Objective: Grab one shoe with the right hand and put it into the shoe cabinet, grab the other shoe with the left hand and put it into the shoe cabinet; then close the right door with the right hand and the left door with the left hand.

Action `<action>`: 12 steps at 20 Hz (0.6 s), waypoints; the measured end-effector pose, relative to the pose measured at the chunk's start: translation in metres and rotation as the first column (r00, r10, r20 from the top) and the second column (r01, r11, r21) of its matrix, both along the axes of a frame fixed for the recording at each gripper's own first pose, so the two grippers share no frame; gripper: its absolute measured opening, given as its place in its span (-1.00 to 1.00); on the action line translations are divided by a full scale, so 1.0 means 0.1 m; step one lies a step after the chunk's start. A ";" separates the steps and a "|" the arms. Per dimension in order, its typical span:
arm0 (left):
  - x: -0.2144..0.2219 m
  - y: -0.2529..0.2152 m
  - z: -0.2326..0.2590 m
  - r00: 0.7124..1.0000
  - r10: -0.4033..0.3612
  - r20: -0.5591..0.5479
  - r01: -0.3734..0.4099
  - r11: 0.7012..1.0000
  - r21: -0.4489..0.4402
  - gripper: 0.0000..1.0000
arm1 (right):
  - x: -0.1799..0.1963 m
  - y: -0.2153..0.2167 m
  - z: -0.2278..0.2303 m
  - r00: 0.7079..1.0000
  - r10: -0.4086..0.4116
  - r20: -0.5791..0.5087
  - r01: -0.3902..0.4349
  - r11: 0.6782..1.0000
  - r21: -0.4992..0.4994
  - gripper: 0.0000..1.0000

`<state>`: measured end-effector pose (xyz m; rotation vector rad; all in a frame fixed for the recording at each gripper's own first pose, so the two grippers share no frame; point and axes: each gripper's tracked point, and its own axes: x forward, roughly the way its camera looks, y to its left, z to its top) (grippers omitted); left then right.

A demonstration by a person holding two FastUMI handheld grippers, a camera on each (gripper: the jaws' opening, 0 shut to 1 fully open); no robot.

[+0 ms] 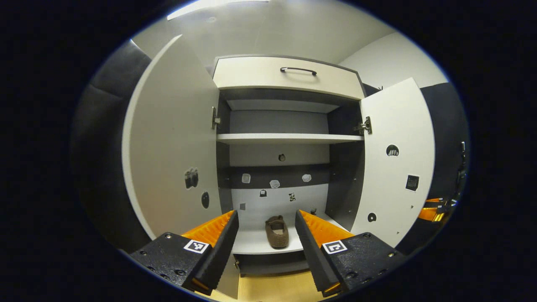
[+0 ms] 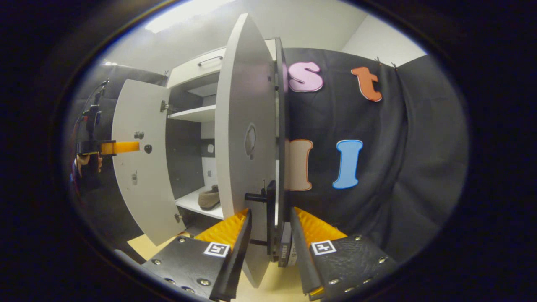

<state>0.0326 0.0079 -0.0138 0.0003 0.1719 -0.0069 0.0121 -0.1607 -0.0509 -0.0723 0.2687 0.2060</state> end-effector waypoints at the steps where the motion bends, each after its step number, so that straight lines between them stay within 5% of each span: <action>1: -0.05 0.02 0.03 1.000 0.005 0.003 -0.005 1.000 -0.003 0.56 | 0.01 0.06 0.00 1.000 0.018 -0.002 -0.017 1.000 0.009 0.07; 12: -0.35 0.44 0.04 0.992 0.127 -0.006 -0.127 0.992 -0.011 0.66 | 0.18 0.62 -0.10 0.988 0.155 -0.017 -0.155 0.987 0.038 0.07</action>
